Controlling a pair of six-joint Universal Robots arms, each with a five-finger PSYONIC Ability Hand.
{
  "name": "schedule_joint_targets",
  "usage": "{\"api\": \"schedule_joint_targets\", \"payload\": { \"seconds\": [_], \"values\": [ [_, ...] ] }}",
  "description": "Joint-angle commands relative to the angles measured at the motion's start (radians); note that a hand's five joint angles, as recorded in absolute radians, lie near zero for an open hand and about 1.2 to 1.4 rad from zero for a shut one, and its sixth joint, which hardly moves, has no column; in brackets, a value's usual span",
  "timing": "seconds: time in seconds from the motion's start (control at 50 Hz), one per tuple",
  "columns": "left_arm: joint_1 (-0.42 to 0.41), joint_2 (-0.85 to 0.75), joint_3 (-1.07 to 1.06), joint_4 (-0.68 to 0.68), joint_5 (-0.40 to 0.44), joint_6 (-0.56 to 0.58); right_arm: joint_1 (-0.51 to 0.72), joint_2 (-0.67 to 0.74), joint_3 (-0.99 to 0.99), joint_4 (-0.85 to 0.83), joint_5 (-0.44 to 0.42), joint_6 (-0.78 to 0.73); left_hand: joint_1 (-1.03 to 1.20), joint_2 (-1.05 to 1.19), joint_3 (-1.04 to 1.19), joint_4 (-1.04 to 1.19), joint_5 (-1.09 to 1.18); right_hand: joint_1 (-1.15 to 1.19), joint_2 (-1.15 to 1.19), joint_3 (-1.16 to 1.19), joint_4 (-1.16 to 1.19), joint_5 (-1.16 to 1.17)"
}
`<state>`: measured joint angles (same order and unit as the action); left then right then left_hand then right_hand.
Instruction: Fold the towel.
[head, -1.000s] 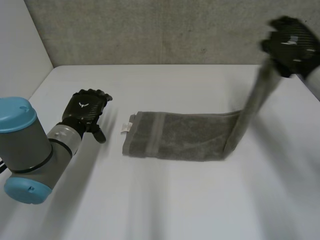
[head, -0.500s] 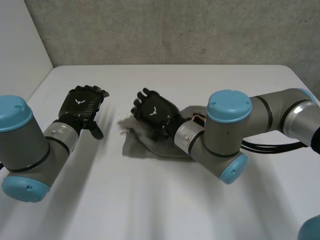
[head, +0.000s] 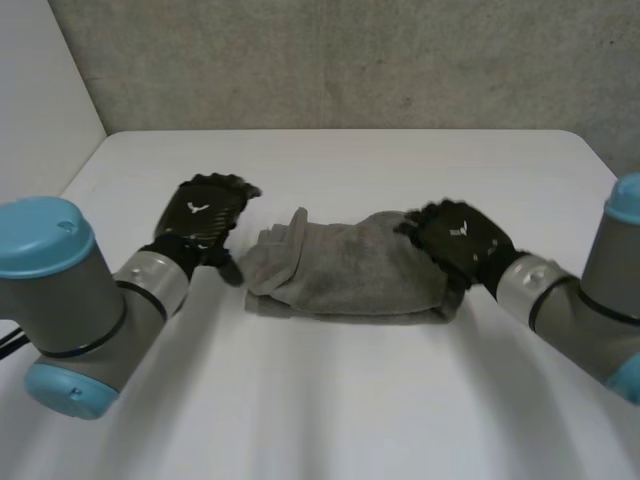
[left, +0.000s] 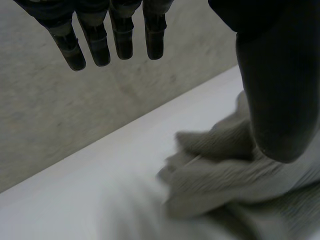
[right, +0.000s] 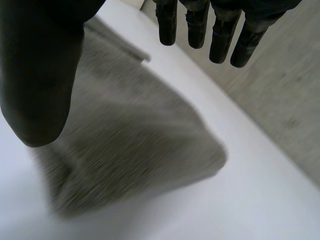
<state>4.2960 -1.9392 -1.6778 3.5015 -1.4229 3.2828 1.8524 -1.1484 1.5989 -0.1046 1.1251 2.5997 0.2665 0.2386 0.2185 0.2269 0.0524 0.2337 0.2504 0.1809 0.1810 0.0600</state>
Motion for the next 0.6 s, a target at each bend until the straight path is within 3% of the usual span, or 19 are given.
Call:
{"api": "schedule_joint_targets", "payload": {
  "seconds": [0.02, 0.06, 0.28, 0.38, 0.46, 0.6],
  "values": [
    [-0.088, -0.024, 0.084, -0.004, 0.009, -0.181, -0.044, 0.019, 0.121, -0.094, -0.056, 0.042, -0.044, -0.016, -0.044, -0.052, -0.005, -0.059, -0.076, -0.006, -0.006, -0.060],
    [-0.122, -0.084, 0.124, -0.019, 0.009, -0.238, -0.045, 0.025, 0.125, -0.124, -0.059, 0.058, -0.018, 0.010, -0.044, -0.052, 0.022, -0.055, -0.072, -0.006, -0.006, -0.056],
    [-0.165, -0.234, 0.202, -0.027, -0.018, -0.245, -0.039, 0.122, 0.085, -0.167, -0.057, 0.082, 0.035, 0.063, -0.044, -0.052, 0.075, 0.365, 0.348, -0.006, -0.006, 0.364],
    [-0.165, -0.305, 0.210, -0.025, -0.106, -0.241, -0.042, 0.137, 0.072, -0.167, -0.059, 0.083, 0.041, 0.069, -0.044, -0.052, 0.081, 0.591, 0.574, -0.006, -0.006, 0.590],
    [-0.163, -0.319, 0.217, -0.019, -0.159, -0.232, -0.042, 0.137, 0.072, -0.167, -0.059, 0.082, 0.044, 0.072, -0.044, -0.052, 0.083, 0.954, 0.937, -0.006, -0.006, 0.953],
    [-0.136, -0.307, 0.214, -0.012, -0.255, -0.132, -0.041, 0.136, 0.073, -0.159, -0.061, 0.071, 0.044, 0.072, -0.044, -0.052, 0.083, 1.037, 1.021, -0.006, -0.006, 1.037]
  ]
}}
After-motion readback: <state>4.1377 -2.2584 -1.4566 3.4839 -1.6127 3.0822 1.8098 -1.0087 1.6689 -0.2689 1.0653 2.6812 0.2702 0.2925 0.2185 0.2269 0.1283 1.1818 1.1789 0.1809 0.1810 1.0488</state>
